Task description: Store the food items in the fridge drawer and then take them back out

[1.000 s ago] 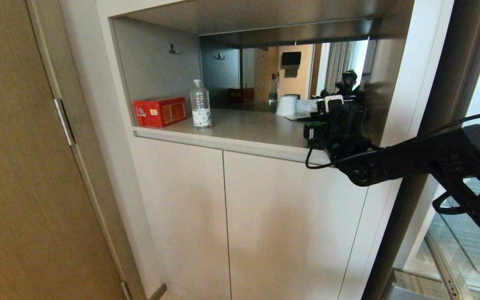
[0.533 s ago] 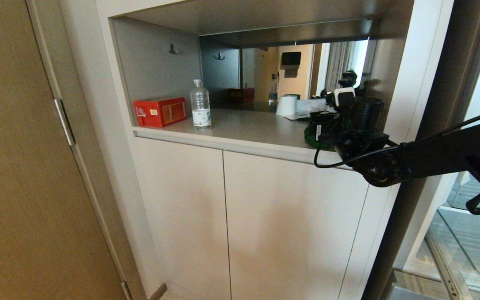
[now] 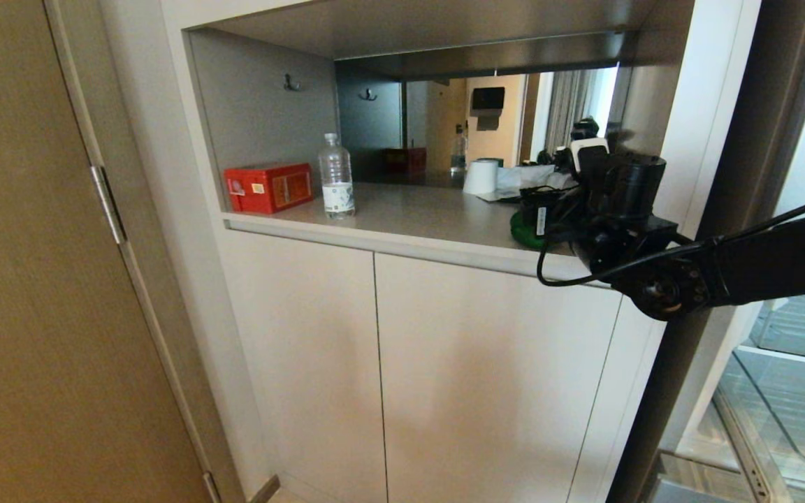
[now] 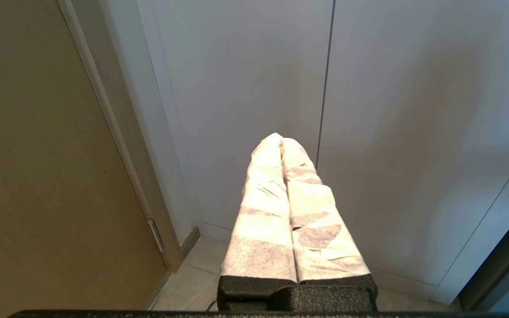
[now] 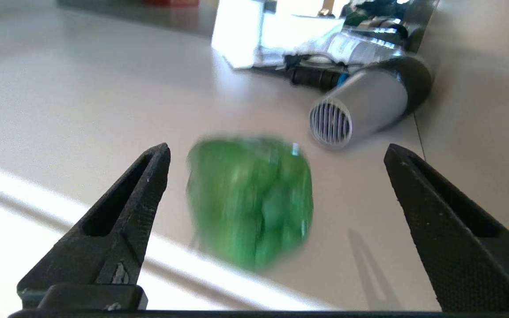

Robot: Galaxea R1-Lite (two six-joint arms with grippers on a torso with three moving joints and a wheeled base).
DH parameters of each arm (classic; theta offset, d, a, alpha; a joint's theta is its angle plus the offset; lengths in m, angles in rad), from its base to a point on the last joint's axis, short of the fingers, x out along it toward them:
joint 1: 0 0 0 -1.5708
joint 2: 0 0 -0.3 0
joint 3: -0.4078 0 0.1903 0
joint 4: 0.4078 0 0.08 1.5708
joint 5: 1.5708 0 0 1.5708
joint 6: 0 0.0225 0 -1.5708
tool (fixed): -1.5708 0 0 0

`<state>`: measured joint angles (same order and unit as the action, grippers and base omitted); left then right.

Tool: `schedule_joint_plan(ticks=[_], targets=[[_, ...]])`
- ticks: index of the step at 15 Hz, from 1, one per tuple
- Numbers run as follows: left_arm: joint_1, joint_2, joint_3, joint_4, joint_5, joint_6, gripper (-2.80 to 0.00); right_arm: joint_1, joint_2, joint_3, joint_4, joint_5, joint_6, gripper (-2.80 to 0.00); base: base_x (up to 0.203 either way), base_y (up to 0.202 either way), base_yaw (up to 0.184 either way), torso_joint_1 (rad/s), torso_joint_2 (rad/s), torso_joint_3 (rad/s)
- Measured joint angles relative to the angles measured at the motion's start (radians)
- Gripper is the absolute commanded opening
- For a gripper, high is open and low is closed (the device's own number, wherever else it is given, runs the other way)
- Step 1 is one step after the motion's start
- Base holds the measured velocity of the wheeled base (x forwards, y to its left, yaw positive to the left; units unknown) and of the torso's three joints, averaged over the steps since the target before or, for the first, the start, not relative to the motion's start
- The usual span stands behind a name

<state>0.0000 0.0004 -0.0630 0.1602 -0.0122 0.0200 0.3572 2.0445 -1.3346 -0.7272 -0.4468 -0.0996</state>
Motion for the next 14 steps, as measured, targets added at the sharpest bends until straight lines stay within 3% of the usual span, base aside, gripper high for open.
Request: schedule_joint_plan(ticks=[7, 8, 9, 14], targets=[[0.000, 0.000, 0.000, 0.000, 0.000, 0.000, -2.80, 0.081, -0.304, 0.528, 0.001, 0.005, 0.042, 0.00, 0.000, 0.000, 0.000, 0.000, 0.00, 0.000], [0.000, 0.000, 0.000, 0.000, 0.000, 0.000, -2.80, 0.087, -0.363, 0.607, 0.001, 0.005, 0.068, -0.48, 0.000, 0.000, 0.000, 0.000, 0.00, 0.000], [0.000, 0.000, 0.000, 0.000, 0.000, 0.000, -2.80, 0.089, -0.412, 0.672, 0.003, 0.005, 0.090, -2.80, 0.000, 0.000, 0.000, 0.000, 0.00, 0.000], [0.000, 0.000, 0.000, 0.000, 0.000, 0.000, -2.80, 0.049, -0.619, 0.889, 0.005, 0.007, 0.162, -2.80, 0.000, 0.000, 0.000, 0.000, 0.00, 0.000]])
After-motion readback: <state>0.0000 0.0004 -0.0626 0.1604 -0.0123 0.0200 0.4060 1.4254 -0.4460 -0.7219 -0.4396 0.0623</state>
